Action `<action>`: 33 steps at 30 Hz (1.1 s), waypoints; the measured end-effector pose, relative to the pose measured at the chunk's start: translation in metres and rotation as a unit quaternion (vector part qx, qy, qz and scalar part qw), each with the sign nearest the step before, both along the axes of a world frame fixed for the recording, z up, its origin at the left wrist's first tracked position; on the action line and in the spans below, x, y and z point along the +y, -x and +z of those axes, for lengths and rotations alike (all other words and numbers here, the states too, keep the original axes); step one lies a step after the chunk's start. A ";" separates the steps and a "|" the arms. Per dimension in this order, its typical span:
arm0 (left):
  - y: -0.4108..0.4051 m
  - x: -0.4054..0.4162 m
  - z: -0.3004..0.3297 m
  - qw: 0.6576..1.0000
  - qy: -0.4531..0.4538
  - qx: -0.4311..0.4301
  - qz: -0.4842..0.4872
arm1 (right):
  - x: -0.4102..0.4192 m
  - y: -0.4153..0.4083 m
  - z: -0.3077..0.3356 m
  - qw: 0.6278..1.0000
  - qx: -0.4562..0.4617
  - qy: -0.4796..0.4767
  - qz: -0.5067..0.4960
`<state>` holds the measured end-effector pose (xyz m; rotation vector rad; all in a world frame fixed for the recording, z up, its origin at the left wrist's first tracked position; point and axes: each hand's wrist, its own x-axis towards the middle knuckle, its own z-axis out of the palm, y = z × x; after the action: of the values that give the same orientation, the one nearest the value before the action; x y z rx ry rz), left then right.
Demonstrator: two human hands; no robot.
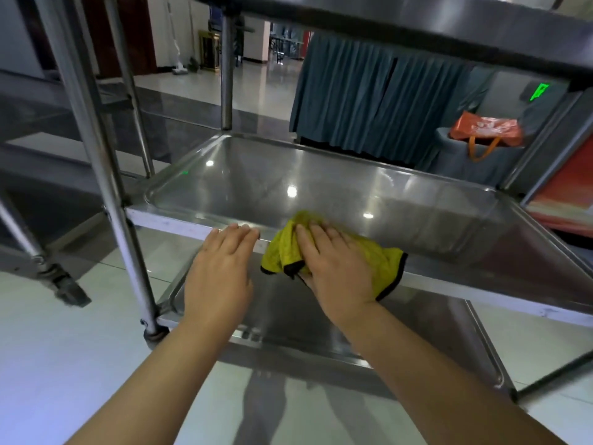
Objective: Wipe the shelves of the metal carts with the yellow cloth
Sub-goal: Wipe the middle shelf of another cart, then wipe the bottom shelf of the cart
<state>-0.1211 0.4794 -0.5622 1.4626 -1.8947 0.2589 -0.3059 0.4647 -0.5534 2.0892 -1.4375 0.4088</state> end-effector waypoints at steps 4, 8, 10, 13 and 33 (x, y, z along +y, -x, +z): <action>0.006 0.005 -0.011 0.999 -0.019 -0.011 0.024 | 0.022 0.064 -0.010 0.998 0.027 0.059 0.019; 0.031 0.027 -0.038 0.999 -0.018 0.034 0.012 | 0.071 0.142 -0.019 0.992 -0.073 0.093 0.036; 0.050 0.038 -0.061 0.999 -0.026 0.018 -0.034 | 0.099 0.165 -0.028 0.986 -0.138 0.087 0.031; 0.084 0.043 -0.098 0.990 -0.114 -0.009 -0.085 | 0.137 0.183 -0.061 0.976 -0.214 0.019 -0.040; 0.242 -0.037 -0.212 0.904 -0.210 -0.191 -0.320 | 0.202 0.242 -0.066 0.713 -0.444 -0.304 -0.450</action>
<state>-0.3634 0.4428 -0.7741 0.9865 -2.7696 -0.2065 -0.5474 0.6668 -0.6192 1.2083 -3.2901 0.5989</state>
